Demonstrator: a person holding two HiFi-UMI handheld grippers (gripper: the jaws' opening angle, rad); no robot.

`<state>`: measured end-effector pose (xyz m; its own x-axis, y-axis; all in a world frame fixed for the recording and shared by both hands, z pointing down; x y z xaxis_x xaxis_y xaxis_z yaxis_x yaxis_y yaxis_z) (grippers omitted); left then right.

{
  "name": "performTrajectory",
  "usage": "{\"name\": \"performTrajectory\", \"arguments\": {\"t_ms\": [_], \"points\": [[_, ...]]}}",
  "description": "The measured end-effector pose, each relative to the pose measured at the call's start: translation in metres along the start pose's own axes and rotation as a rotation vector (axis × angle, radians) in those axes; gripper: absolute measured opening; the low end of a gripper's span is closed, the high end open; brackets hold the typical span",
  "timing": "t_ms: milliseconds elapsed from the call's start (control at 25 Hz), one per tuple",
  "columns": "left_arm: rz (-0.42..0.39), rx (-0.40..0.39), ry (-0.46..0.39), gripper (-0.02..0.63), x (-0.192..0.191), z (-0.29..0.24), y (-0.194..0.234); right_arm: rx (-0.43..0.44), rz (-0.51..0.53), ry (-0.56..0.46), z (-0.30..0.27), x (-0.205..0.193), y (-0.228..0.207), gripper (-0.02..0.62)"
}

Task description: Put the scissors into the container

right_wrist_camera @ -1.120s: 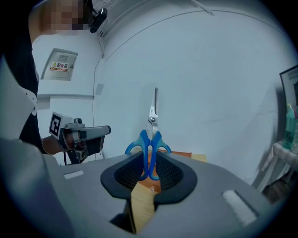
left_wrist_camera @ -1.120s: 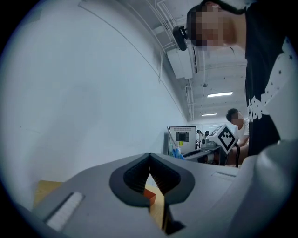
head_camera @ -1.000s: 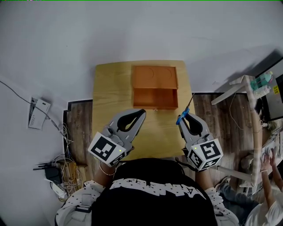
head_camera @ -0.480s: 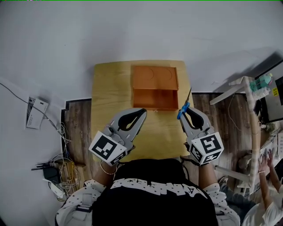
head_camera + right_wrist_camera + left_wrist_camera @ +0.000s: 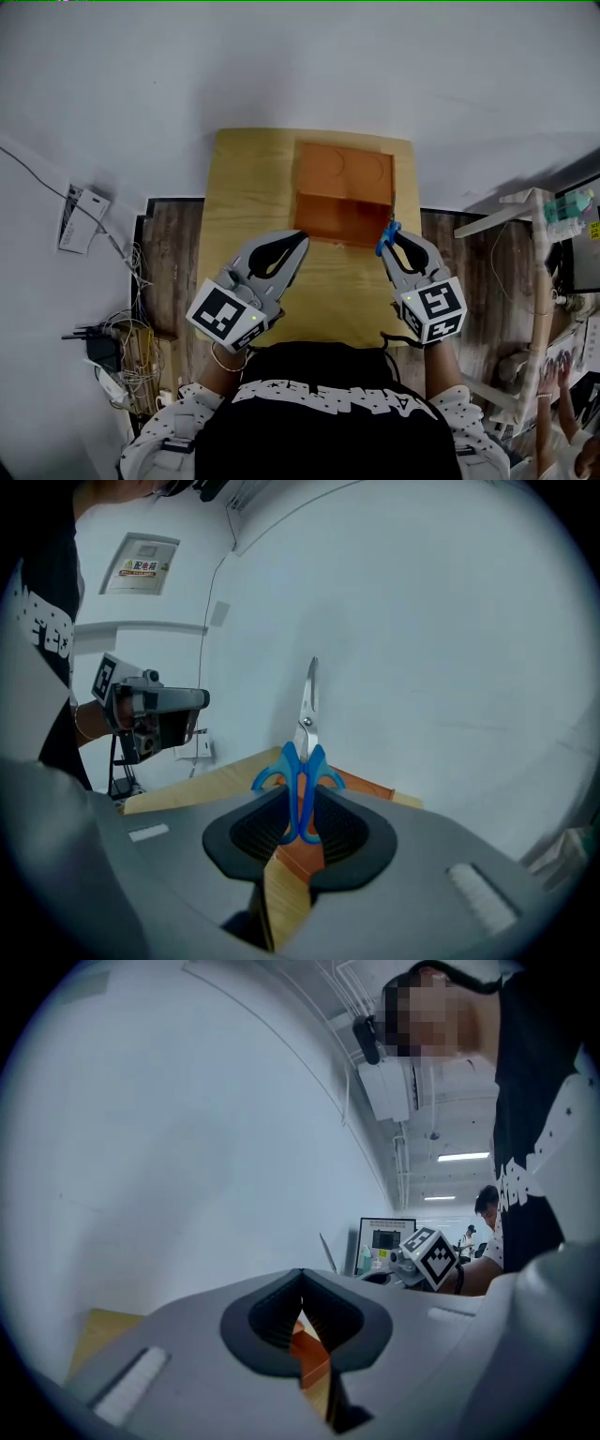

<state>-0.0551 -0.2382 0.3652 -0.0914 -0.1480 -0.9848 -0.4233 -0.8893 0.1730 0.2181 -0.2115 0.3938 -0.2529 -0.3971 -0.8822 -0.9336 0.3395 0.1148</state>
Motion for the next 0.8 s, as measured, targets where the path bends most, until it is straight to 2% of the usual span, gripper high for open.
{"name": "performTrajectory", "arguments": {"t_ms": [280, 400, 800], "points": [[0.018, 0.054, 0.005, 0.002, -0.002, 0.005, 0.012, 0.039, 0.104, 0.086, -0.034, -0.002, -0.001, 0.098], [0.025, 0.073, 0.002, 0.002, -0.003, 0.007, 0.018, 0.062, 0.130, 0.094, -0.047, -0.002, 0.000, 0.098], [0.030, 0.086, 0.032, 0.002, -0.009, 0.005, 0.027, 0.152, 0.270, 0.194, -0.082, -0.013, 0.004, 0.098]]}}
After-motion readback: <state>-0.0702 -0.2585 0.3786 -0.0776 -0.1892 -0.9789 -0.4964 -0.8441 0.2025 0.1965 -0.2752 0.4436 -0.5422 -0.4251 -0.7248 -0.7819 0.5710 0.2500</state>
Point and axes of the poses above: the fingertips, and each gripper's own axes: z backward along the fingers, y to its left, x out of its top, the point moved 10 cm from there along z, backward along the fingers, and after that the axes turned 10 degrees about -x, right-handed, at the moved point
